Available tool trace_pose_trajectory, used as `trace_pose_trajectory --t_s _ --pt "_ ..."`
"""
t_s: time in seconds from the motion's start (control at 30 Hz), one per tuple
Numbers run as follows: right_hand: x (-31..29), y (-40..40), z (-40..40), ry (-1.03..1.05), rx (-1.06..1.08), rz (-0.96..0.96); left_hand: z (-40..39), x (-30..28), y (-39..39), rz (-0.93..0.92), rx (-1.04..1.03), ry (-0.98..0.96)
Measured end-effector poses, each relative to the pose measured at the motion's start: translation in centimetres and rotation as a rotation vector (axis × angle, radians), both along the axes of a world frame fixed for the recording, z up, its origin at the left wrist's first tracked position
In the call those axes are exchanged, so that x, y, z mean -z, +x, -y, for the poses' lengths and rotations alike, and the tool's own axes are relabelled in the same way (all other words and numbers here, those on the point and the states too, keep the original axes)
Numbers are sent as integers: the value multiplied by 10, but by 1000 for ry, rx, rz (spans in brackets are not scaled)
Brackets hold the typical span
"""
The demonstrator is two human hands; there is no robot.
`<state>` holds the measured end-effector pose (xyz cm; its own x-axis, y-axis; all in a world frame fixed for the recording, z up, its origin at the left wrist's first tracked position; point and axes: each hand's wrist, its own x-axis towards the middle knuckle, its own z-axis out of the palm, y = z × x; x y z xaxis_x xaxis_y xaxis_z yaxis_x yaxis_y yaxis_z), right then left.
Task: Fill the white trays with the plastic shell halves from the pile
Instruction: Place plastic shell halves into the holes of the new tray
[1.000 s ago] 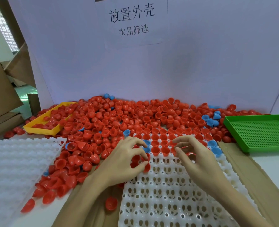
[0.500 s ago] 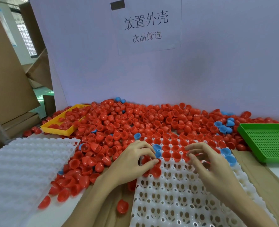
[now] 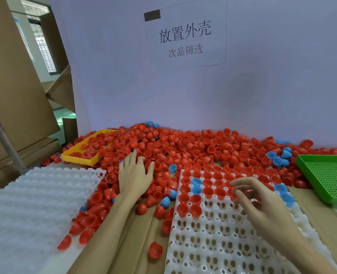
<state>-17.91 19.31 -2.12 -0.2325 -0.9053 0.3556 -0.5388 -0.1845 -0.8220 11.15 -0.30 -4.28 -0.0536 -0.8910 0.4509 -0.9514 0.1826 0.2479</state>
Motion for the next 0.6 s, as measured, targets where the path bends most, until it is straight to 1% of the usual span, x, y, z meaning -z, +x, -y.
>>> trace_pose_trajectory --t_s 0.07,0.17,0.33,0.43,0.53,0.6 --pt "0 -1 0 -1 4 4 1 2 0 29 -8 -14" --pt "0 -1 0 -3 4 -1 1 3 3 13 -14 -40" --pt "1 -2 1 -6 5 -8 -4 -2 7 -137 12 -74" --pt "2 -1 1 -9 2 -17 -4 -3 10 -106 -18 -40" --pt "2 0 1 1 -1 -21 -5 -4 10 -160 35 -62" --pt "2 0 1 4 -2 -26 -4 -2 13 -118 61 -44"
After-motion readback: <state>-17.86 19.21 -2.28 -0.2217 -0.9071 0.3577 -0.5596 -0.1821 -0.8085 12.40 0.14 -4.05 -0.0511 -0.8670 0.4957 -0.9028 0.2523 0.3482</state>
